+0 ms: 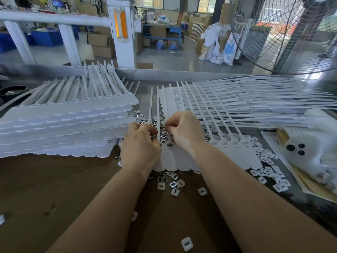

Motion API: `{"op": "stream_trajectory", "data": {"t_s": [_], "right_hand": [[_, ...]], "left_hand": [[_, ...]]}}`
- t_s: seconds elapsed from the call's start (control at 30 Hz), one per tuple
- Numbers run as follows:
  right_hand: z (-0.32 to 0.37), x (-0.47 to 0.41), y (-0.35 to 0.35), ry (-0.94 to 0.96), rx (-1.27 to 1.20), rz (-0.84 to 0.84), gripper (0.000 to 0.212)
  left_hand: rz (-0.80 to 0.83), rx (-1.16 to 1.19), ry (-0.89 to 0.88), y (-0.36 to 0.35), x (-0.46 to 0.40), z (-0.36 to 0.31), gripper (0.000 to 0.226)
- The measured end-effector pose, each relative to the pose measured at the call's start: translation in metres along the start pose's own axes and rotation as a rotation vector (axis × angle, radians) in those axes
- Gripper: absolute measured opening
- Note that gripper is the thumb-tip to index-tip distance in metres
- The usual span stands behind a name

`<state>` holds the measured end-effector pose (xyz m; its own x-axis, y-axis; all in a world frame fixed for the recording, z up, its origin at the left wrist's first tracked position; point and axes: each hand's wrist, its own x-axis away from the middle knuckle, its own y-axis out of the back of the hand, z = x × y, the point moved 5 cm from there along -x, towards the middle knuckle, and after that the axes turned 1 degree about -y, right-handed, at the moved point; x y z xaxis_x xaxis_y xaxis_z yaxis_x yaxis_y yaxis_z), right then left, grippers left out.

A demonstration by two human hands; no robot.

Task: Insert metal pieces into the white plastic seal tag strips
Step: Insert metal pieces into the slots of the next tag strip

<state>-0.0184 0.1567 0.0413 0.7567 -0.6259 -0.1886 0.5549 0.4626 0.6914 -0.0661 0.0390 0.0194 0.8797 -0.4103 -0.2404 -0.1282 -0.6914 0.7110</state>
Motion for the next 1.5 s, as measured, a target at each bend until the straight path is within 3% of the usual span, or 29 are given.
{"op": "stream_trajectory", "data": {"t_s": [0.47, 1.13, 1.3, 1.5], "right_hand": [[-0.039, 0.043, 0.056, 0.187, 0.024, -0.191, 0.015], [-0.06, 0.041, 0.07, -0.053, -0.3, -0.115, 0.016], [-0.046, 0.045, 0.062, -0.015, -0.387, -0.006, 0.014], [-0.034, 0.047, 0.047, -0.017, -0.55, 0.153, 0.016]], "left_hand": [[-0.039, -0.088, -0.06, 0.001, 0.001, -0.002, 0.017], [-0.035, -0.189, -0.177, -0.002, 0.003, -0.007, 0.016], [-0.04, -0.081, -0.329, 0.001, 0.009, -0.025, 0.011], [0.17, 0.224, -0.405, -0.006, 0.016, -0.04, 0.02]]}}
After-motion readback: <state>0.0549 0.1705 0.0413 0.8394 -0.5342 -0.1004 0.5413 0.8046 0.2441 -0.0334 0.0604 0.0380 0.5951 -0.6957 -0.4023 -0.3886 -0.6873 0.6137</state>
